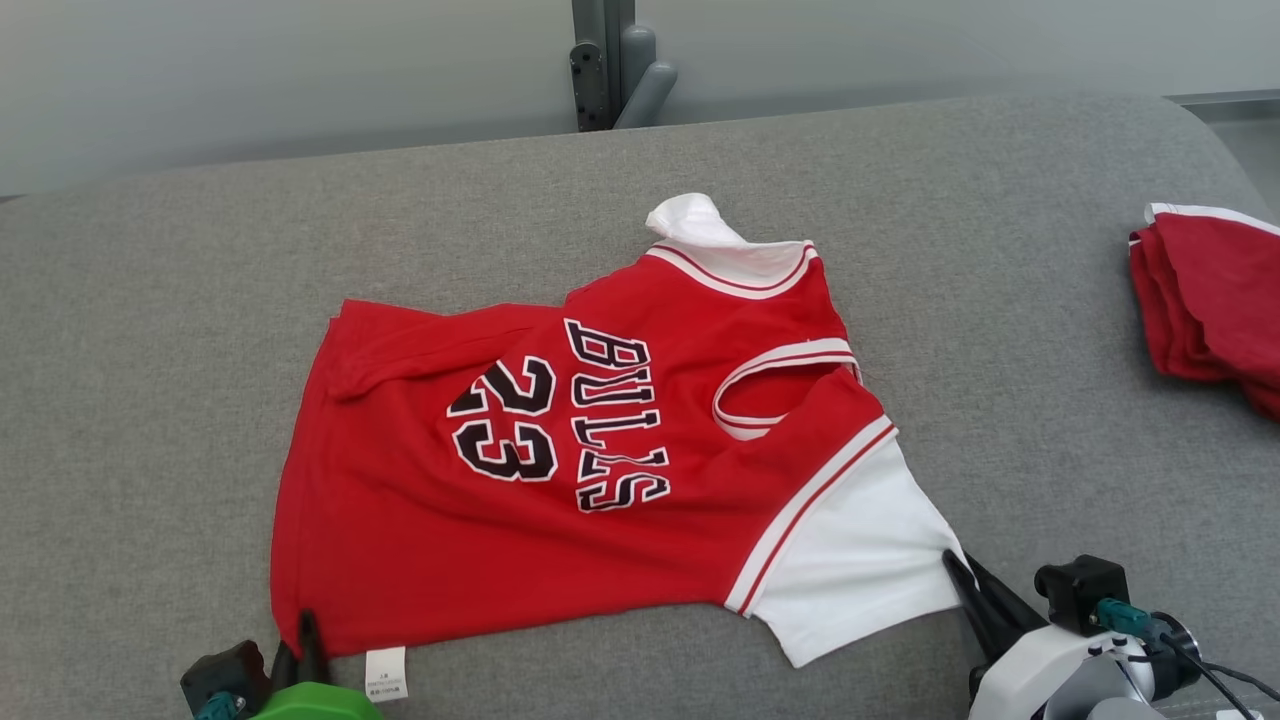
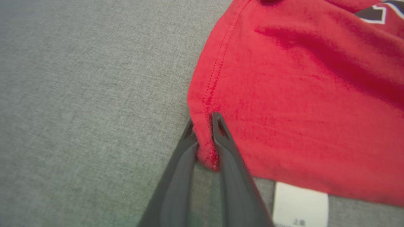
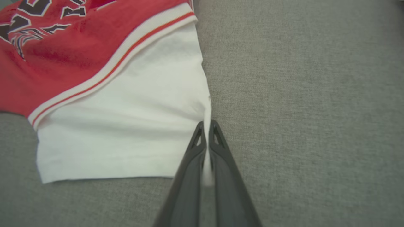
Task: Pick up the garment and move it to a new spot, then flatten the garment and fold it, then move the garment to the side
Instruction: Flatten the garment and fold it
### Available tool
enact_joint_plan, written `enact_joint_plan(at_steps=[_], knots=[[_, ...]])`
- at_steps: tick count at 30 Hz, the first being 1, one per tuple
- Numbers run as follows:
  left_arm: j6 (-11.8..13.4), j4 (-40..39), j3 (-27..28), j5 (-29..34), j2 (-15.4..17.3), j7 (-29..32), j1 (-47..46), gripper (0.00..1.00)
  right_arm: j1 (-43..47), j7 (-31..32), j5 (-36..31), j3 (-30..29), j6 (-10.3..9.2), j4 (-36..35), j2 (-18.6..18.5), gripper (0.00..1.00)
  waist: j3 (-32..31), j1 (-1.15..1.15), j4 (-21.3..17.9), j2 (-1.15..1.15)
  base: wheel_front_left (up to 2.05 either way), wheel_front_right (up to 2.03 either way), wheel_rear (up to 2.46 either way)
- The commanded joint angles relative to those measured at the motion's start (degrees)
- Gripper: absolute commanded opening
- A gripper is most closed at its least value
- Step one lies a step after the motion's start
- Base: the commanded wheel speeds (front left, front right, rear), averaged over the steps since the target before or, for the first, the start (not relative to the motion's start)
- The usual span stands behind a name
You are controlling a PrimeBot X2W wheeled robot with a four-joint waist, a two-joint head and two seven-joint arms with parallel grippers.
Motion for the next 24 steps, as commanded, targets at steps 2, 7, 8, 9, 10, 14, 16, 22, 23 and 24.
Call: enact_joint_plan(at_steps=[2, 7, 8, 9, 10, 14, 16, 22, 23, 24], knots=[[-0.21, 1.69, -0.3, 0.26, 0.1, 0.35, -0.03, 0.0, -0.87, 0.0, 0.26, -0.68, -0.1, -1.01, -0.12, 0.0, -0.42, 0.0, 0.21, 0.0, 0.0, 0.0, 0.0], [-1.68, -5.77, 0.57, 1.51, 0.17, 0.16, 0.9, 0.0, -1.64, -0.01, 1.2, -3.25, -0.1, -6.52, 0.32, 0.0, -2.67, 0.0, 0.65, 0.0, 0.0, 0.0, 0.0], [-2.27, -8.38, 0.66, 2.34, 0.17, 0.16, 0.98, 0.0, -2.13, -0.01, 1.78, -4.11, -0.1, -8.39, 0.43, 0.0, -3.35, 0.0, 0.71, 0.0, 0.0, 0.0, 0.0], [-2.95, -11.15, 0.64, 3.29, 0.15, 0.16, 0.9, 0.0, -2.81, -0.02, 2.2, -5.2, -0.1, -10.52, 0.29, 0.0, -4.25, 0.0, 0.83, 0.0, 0.0, 0.0, 0.0], [-3.58, -13.8, 0.76, 4.22, 0.16, 0.16, 0.67, 0.0, -3.61, -0.05, 2.03, -5.75, -0.1, -12.67, -0.3, 0.0, -5.03, 0.0, 0.94, 0.0, 0.0, 0.0, 0.0], [-8.0, -24.54, 1.51, 6.96, 1.43, 0.15, -3.72, 0.0, -8.7, -0.07, 2.67, -9.84, -0.1, -21.93, -2.1, 0.0, -7.35, 0.0, 1.21, 0.0, 0.0, 0.0, 0.0], [-9.35, -26.36, 0.7, 7.23, 2.03, 0.16, -5.07, 0.0, -10.31, -0.07, 3.33, -10.91, -0.1, -24.01, -2.53, 0.0, -7.72, 0.0, 1.26, 0.0, 0.0, 0.0, 0.0], [-11.54, -33.84, -1.26, 10.33, 10.02, 4.44, -18.69, 0.0, -22.3, 0.05, 4.78, -13.28, -0.1, -31.69, -8.16, 0.0, -7.59, 0.0, 1.58, 0.0, 0.0, 0.0, 0.0], [-11.61, -33.93, -1.24, 10.08, 11.3, 6.91, -21.01, 0.0, -24.52, 0.81, 4.78, -13.33, -0.1, -32.05, -9.27, 0.0, -6.91, 0.0, 1.5, 0.0, 0.0, 0.0, 0.0], [-11.76, -34.09, -1.18, 9.52, 12.35, 9.12, -23.32, 0.0, -26.88, 1.64, 4.92, -12.94, -0.1, -32.42, -10.05, 0.0, -5.69, 0.0, 1.25, 0.0, 0.0, 0.0, 0.0]])
